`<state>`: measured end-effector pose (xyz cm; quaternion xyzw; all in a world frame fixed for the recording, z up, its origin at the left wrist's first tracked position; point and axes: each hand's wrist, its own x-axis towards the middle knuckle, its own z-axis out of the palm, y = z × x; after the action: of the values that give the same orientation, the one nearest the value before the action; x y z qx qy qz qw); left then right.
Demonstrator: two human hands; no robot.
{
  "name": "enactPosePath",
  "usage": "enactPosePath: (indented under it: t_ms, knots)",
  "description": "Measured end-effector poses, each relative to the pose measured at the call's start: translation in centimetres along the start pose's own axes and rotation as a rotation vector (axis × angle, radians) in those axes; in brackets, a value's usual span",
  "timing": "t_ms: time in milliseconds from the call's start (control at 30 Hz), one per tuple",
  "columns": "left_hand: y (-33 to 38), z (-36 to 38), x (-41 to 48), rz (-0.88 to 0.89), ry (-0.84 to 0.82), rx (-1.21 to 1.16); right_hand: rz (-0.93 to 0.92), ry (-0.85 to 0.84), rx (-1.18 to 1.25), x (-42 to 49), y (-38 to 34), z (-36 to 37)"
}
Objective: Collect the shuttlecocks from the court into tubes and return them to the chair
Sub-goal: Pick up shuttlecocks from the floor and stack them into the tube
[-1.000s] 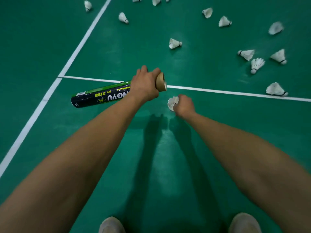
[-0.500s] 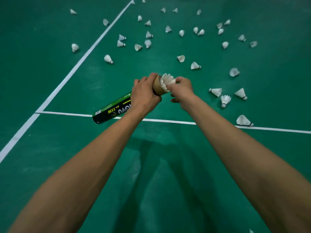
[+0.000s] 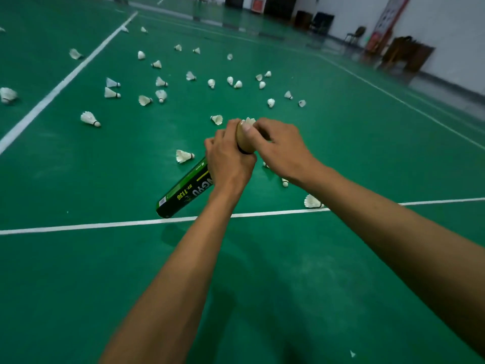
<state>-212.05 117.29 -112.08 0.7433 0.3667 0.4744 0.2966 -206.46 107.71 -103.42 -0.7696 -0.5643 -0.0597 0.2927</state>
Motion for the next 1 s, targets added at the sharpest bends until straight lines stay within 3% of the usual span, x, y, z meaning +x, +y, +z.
enactPosePath:
  t_ms: [133,267,400,433,500,567,633,667,733,833,933,1000]
  knots:
    - [2.2,0.7,0.6,0.070,-0.024,-0.016,0.097,-0.217,-0.024,1.4,-0.9,-0.9]
    - [3.2,0.7,-0.1,0.116,-0.052,-0.040,0.318,-0.343,0.328,3.2,-0.8,-0.8]
    - [1.2,2.2,-0.5,0.170,-0.057,0.065,0.337,-0.422,0.538,3.0,1.8,1.1]
    - [0.8,2.6,-0.4,0.170,-0.062,0.064,0.339,-0.381,0.561,2.7,2.3,1.5]
    - [0.3,3.9,-0.1,0.162,-0.064,0.115,0.323,-0.134,0.518,2.4,3.7,2.2]
    - [0.3,5.6,0.2,0.152,-0.054,0.159,0.262,0.186,0.347,1.9,6.1,2.8]
    - [0.4,7.2,-0.1,0.139,-0.036,0.191,0.215,0.323,0.212,1.5,8.4,3.4]
    - [0.6,8.0,-0.3,0.135,-0.037,0.220,0.186,0.279,0.177,1.3,9.1,3.5]
    - [0.6,9.6,-0.4,0.121,-0.064,0.260,0.216,0.037,0.179,2.1,11.0,4.1]
    - [0.2,11.5,-0.4,0.153,-0.118,0.292,0.340,-0.321,0.434,4.2,13.8,5.5]
    - [-0.6,13.3,0.2,0.183,-0.155,0.395,0.346,-0.470,0.683,5.2,17.1,6.4]
    - [-0.5,14.7,0.6,0.226,-0.182,0.460,0.358,-0.408,0.771,5.2,19.4,5.3]
